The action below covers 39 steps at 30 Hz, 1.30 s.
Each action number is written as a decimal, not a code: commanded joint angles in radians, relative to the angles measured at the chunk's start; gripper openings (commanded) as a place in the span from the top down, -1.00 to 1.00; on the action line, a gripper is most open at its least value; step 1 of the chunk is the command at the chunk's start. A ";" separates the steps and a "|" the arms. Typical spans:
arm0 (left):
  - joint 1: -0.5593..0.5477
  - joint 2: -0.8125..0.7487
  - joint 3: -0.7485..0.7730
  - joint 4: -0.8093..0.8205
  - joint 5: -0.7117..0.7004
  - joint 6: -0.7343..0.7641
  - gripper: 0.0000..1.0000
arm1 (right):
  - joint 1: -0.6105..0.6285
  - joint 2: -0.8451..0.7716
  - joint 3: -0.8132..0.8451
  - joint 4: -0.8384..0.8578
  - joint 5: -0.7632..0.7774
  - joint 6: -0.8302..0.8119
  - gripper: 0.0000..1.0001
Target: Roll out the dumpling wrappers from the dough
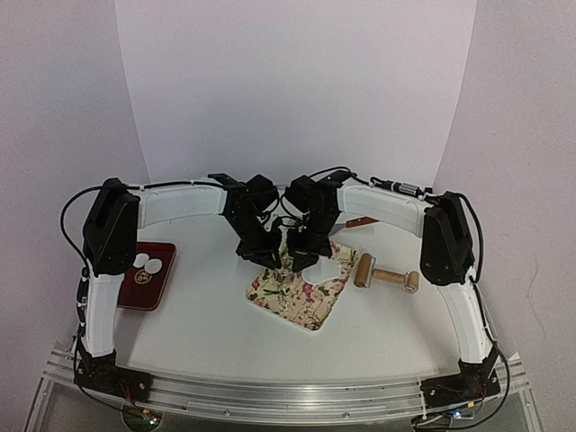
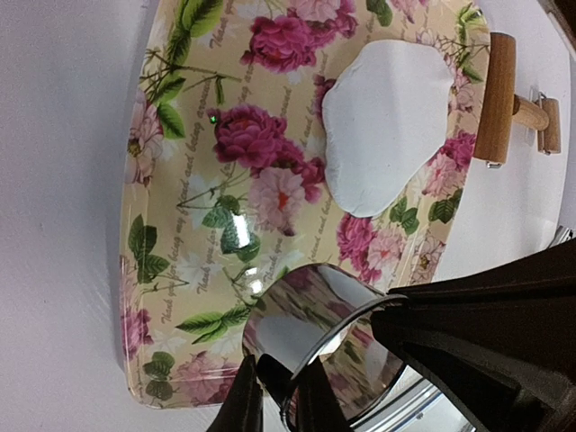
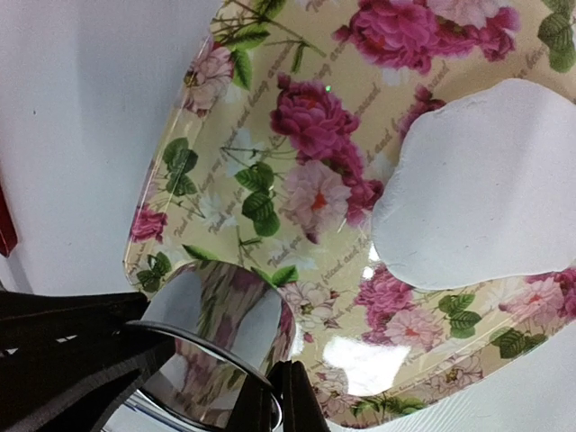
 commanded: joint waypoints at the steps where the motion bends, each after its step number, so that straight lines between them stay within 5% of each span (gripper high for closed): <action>1: 0.011 -0.025 0.041 0.012 0.002 0.027 0.62 | 0.001 -0.001 0.045 -0.082 0.119 0.007 1.00; 6: 0.011 -0.080 0.009 0.079 -0.006 0.051 -0.01 | -0.025 -0.028 0.023 -0.113 0.220 0.051 1.00; 11: 0.012 -0.121 -0.019 0.136 -0.005 0.077 -0.29 | -0.064 -0.058 -0.032 -0.120 0.295 0.053 1.00; 39: 0.066 0.024 0.119 0.135 0.081 0.067 -0.24 | -0.114 0.046 0.006 -0.096 0.230 -0.022 1.00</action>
